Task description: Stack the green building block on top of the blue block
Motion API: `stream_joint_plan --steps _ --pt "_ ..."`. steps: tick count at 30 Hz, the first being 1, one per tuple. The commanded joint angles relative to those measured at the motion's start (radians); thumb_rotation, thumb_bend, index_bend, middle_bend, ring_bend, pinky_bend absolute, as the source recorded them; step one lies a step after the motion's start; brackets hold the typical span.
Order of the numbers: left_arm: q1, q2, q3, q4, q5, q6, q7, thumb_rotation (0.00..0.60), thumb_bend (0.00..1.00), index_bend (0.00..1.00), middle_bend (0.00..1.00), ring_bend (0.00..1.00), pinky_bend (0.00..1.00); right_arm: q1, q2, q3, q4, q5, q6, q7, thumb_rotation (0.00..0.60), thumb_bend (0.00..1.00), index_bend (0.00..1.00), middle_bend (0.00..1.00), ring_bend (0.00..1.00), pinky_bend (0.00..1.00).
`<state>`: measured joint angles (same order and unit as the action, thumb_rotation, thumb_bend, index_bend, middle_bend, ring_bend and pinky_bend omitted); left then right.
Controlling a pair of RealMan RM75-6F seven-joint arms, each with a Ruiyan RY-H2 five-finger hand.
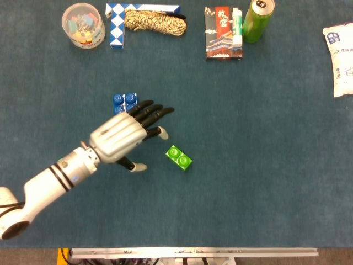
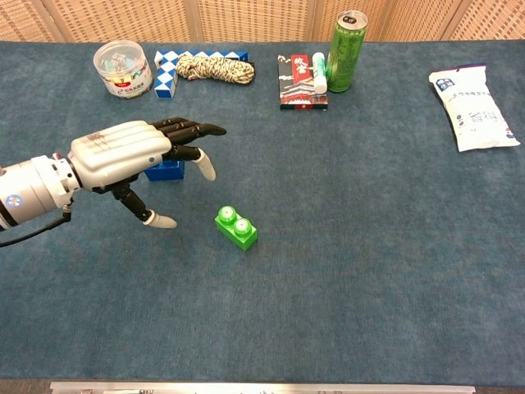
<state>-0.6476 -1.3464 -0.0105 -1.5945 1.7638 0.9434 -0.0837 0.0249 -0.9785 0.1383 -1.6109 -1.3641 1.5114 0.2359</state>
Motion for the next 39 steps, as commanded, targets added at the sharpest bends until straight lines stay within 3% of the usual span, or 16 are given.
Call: stream_joint_plan --steps 1,16,26,39 --pt "-0.019 -0.043 -0.001 0.021 -0.024 -0.024 0.072 0.6 0.14 0.3 0.0 0.0 0.03 -0.002 0.004 0.006 0.005 0.012 -0.007 0.01 0.6 0.22 0.3 0.23 0.09 0.28" --pt "-0.074 -0.086 -0.013 -0.023 -0.133 -0.107 0.225 0.6 0.14 0.32 0.0 0.0 0.03 -0.003 0.011 0.018 0.015 0.034 -0.032 0.03 0.6 0.22 0.3 0.23 0.09 0.28" --pt "-0.098 -0.119 -0.034 -0.058 -0.303 -0.176 0.424 0.6 0.14 0.32 0.0 0.0 0.03 -0.007 0.014 0.024 0.019 0.043 -0.037 0.043 0.6 0.22 0.3 0.23 0.09 0.28" --pt "-0.126 -0.158 -0.039 -0.069 -0.451 -0.185 0.546 0.6 0.14 0.38 0.0 0.0 0.03 -0.005 0.014 0.027 0.024 0.046 -0.052 0.047 0.6 0.22 0.3 0.23 0.09 0.28"
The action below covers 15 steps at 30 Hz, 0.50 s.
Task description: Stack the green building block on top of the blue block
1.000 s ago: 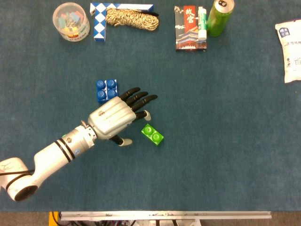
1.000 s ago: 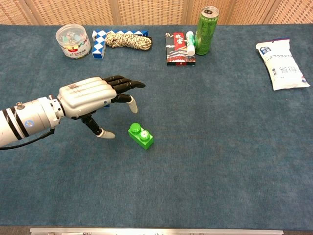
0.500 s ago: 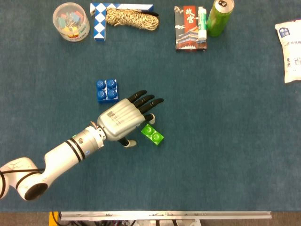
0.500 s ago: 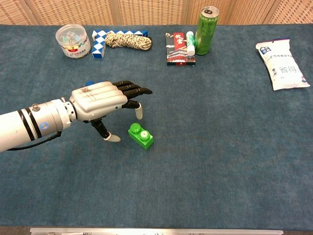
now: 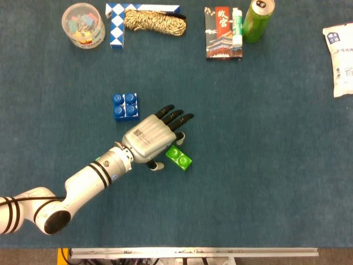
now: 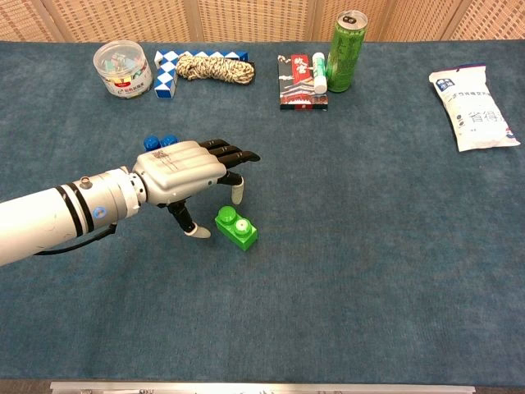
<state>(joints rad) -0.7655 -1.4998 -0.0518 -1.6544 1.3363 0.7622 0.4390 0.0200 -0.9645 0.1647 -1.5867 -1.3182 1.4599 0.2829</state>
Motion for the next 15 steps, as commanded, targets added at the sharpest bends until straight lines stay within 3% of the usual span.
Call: stream_joint_plan --steps 1,15 --pt "-0.012 -0.006 0.003 -0.013 -0.036 -0.005 0.036 0.6 0.14 0.39 0.0 0.0 0.03 0.0 0.0 0.001 0.0 0.0 -0.001 -0.001 0.6 0.22 0.3 0.23 0.09 0.28" --pt "-0.075 -0.038 0.01 -0.07 -0.219 0.017 0.208 0.6 0.14 0.41 0.0 0.0 0.03 0.001 0.003 0.0 -0.001 -0.003 -0.01 0.003 0.6 0.22 0.3 0.23 0.09 0.28"
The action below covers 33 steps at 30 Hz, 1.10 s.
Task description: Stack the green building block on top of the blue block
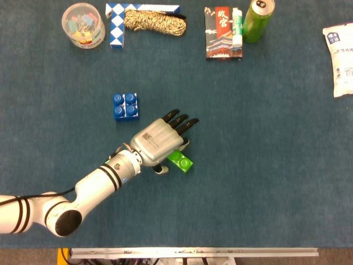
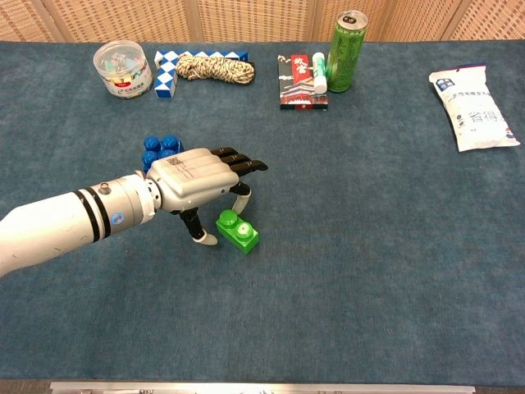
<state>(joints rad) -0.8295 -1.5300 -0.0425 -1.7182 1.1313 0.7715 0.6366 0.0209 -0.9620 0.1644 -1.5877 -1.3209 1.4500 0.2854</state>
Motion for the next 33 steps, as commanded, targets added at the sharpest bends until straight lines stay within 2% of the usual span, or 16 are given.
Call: stream_joint_plan --steps 1,14,33 --pt "-0.014 -0.01 0.001 -0.008 -0.02 0.01 0.013 0.6 0.14 0.41 0.0 0.0 0.03 0.0 0.001 0.0 0.0 0.0 0.0 0.002 0.6 0.22 0.3 0.23 0.09 0.28" --pt "-0.054 -0.037 0.019 -0.021 -0.064 0.036 0.042 0.6 0.14 0.41 0.0 0.0 0.03 0.0 0.002 -0.002 -0.003 -0.007 -0.003 0.002 0.6 0.22 0.3 0.23 0.09 0.28" --pt "-0.078 -0.079 0.047 0.034 -0.08 0.056 0.033 0.6 0.15 0.44 0.0 0.0 0.03 0.001 0.002 -0.003 -0.002 -0.01 -0.007 0.004 0.6 0.22 0.3 0.23 0.09 0.28"
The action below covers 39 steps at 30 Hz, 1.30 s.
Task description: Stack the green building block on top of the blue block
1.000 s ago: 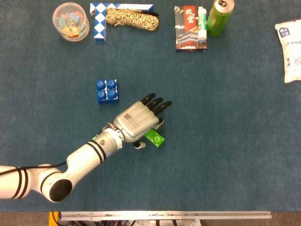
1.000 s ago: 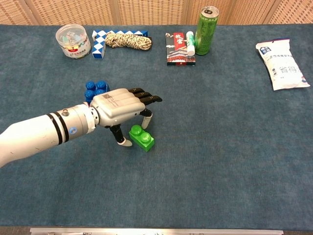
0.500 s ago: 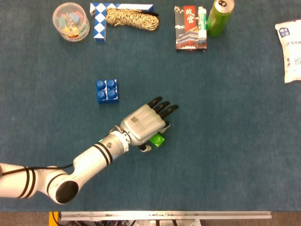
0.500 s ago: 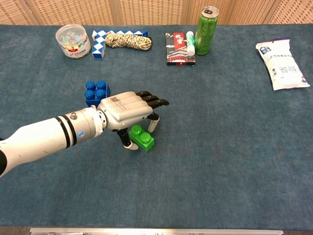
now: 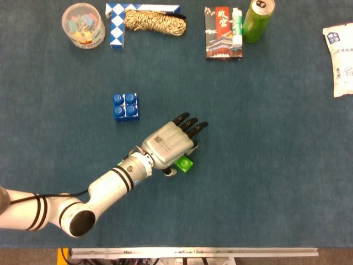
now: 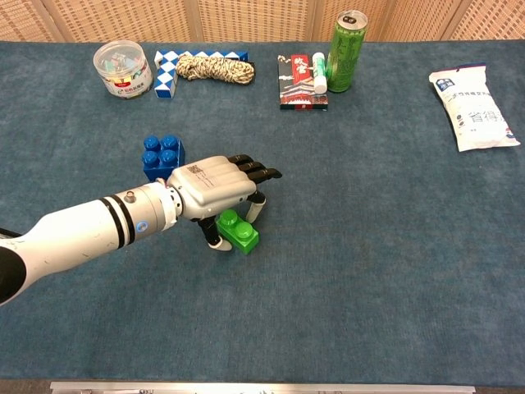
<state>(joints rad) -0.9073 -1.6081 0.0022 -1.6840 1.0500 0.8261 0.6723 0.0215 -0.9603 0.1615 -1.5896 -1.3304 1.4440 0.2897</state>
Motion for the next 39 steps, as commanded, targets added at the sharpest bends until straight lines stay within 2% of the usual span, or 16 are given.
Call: stream_joint_plan --steps 1,24,34,39 --pt "-0.001 0.0 0.003 0.0 0.003 0.003 -0.003 0.6 0.15 0.45 0.0 0.0 0.03 0.001 -0.001 -0.001 -0.001 -0.001 -0.001 -0.001 0.6 0.22 0.3 0.23 0.09 0.28" --pt "0.0 0.01 0.023 -0.017 -0.006 0.018 -0.027 0.6 0.15 0.58 0.0 0.0 0.03 0.006 -0.006 -0.003 0.002 -0.002 -0.008 -0.012 0.6 0.22 0.3 0.23 0.09 0.28" --pt "0.003 0.103 0.022 -0.147 -0.006 0.071 0.004 0.6 0.15 0.58 0.0 0.0 0.03 0.009 -0.006 -0.003 0.0 0.006 -0.018 -0.02 0.6 0.22 0.3 0.23 0.09 0.28" --pt "-0.004 0.165 0.027 -0.213 -0.041 0.088 0.04 0.6 0.15 0.58 0.0 0.0 0.03 0.007 -0.005 0.001 0.001 0.015 -0.016 -0.016 0.6 0.22 0.3 0.23 0.09 0.28"
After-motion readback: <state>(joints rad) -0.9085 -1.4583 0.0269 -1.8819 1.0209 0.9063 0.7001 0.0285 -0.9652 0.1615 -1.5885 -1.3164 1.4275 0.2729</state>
